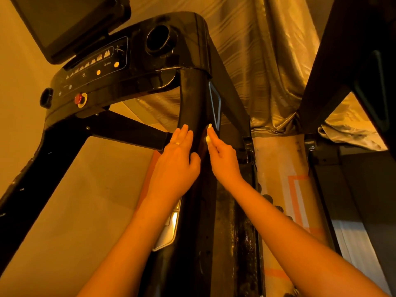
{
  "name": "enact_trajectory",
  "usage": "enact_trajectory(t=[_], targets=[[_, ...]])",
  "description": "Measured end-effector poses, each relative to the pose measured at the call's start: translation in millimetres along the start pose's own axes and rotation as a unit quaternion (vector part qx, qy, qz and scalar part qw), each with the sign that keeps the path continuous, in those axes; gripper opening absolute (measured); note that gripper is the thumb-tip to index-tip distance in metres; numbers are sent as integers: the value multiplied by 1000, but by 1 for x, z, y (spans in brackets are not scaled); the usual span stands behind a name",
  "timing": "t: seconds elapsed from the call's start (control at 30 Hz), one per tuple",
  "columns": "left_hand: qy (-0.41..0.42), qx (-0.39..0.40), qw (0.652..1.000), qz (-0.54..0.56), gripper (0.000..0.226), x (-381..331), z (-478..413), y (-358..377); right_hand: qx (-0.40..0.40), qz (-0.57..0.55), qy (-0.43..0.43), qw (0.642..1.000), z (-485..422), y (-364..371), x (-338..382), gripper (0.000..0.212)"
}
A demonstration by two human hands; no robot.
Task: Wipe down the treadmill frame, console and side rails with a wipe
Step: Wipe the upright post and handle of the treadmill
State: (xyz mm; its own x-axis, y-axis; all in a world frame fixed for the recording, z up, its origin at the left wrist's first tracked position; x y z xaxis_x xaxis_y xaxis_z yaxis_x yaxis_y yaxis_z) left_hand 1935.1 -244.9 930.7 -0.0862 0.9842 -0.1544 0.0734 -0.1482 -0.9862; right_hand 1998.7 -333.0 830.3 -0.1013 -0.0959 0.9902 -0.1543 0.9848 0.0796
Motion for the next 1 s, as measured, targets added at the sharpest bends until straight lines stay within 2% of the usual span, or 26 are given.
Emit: enact_trajectory(t=[0.27, 0.4, 0.53, 0.7, 1.0], targets=[[6, -1, 1000, -2, 58, -1, 1, 0, 32, -61, -20, 997, 69, 13, -4, 49], [19, 21, 1000, -7, 58, 1, 7, -2, 19, -21, 4, 1000, 40, 4, 1, 47], [45, 60, 997, -20, 62, 5, 55, -4, 8, -10, 5, 1000, 50, 5, -1, 46], [44, 34, 998, 12, 63, 8, 98, -1, 19, -22, -15, 999, 99, 14, -1, 46], [40, 29, 999, 10, 63, 4, 94, -2, -17, 17, 12, 1000, 79, 9, -4, 45]])
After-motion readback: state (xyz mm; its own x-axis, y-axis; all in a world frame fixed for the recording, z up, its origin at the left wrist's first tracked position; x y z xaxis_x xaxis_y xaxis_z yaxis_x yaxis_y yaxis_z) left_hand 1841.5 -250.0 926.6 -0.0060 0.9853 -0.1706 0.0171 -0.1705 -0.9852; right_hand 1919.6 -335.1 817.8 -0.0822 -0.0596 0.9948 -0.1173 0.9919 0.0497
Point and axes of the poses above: each hand's wrist, its own z-axis away from the middle knuckle, its own y-axis out of the palm, x = y × z, the point moved 8 cm from there along -z, towards the middle knuckle, and after that the axes turned 4 degrees about -z, right-handed, at the moved point
